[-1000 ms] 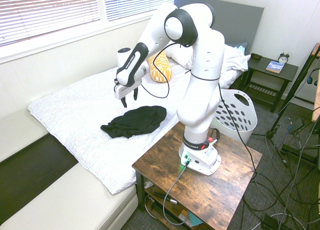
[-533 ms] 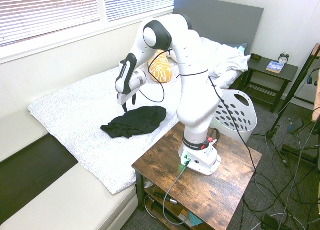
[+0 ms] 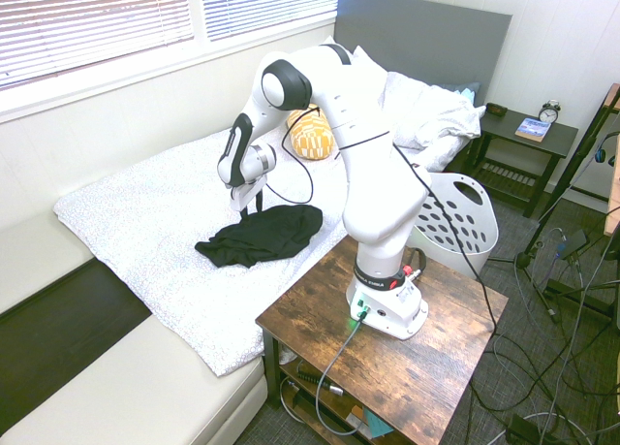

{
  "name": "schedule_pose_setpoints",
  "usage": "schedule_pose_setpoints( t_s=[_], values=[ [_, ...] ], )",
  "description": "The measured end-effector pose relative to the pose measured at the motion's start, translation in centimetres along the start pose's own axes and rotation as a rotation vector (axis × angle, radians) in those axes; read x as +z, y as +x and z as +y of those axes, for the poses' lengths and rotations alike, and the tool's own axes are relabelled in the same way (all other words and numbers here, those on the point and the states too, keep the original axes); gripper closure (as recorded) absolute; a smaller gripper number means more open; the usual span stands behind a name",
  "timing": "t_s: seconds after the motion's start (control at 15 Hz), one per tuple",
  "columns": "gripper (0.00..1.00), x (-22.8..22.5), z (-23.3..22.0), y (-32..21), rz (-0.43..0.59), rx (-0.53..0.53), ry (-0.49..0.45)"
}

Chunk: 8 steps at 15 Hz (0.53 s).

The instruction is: Put my clothes in the laundry bag

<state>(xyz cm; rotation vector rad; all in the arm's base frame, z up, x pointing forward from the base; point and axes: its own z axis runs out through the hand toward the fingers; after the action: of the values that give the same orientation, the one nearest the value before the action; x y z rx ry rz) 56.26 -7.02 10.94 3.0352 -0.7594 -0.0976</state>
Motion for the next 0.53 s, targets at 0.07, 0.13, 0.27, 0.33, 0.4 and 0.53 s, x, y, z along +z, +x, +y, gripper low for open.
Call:
schedule_pose_setpoints(
  t_s=[0.07,0.13,0.27,0.33,0.4,0.53],
  values=[
    [0.00,0.9,-0.3,0.4,-0.008,0.005,0.001],
    [0.00,1.6,-0.5,0.7,-0.016,0.010,0.002],
    [0.00,2.8,-0.8,0.9,-0.028,0.013,0.003],
    [0.00,3.3,-1.0,1.0,-0.032,0.012,0.003],
    [0.00,3.6,-1.2,1.0,-0.037,0.009,0.002],
    [0.00,4.2,-1.6,1.0,-0.055,0.002,-0.001]
  ],
)
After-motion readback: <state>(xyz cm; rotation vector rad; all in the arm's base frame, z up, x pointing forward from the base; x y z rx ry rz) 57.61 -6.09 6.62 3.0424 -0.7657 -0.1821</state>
